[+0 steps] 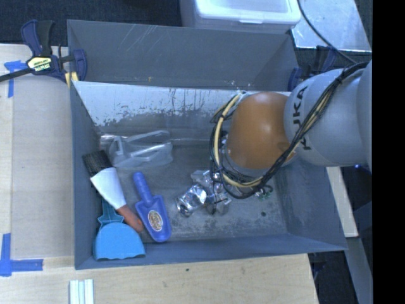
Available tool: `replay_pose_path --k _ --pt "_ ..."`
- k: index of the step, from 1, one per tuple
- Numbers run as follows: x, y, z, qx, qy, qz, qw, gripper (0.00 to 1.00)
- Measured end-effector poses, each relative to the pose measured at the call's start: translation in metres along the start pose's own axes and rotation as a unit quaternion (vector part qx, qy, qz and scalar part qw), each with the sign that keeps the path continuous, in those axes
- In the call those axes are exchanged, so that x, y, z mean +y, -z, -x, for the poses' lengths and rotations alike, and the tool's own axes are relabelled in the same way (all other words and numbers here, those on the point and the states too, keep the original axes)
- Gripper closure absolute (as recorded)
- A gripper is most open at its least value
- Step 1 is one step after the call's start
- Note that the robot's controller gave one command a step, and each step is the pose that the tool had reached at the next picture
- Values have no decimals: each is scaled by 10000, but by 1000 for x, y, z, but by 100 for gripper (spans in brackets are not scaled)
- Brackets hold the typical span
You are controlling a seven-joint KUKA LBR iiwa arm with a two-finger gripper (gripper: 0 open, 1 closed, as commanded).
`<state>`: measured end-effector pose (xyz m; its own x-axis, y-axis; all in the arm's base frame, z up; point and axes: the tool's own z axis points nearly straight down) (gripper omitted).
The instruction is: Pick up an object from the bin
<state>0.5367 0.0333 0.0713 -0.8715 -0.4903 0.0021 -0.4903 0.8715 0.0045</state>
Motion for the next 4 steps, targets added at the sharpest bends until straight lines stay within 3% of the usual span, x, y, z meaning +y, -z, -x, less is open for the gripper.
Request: replay_pose_path --k 2,3,4 --pt "1 11 -1 21 2 10 10000 100" --pt "0 31 0 -12 -5 -6 10000 100" --pt "1 54 -2 33 -9 19 10000 100"
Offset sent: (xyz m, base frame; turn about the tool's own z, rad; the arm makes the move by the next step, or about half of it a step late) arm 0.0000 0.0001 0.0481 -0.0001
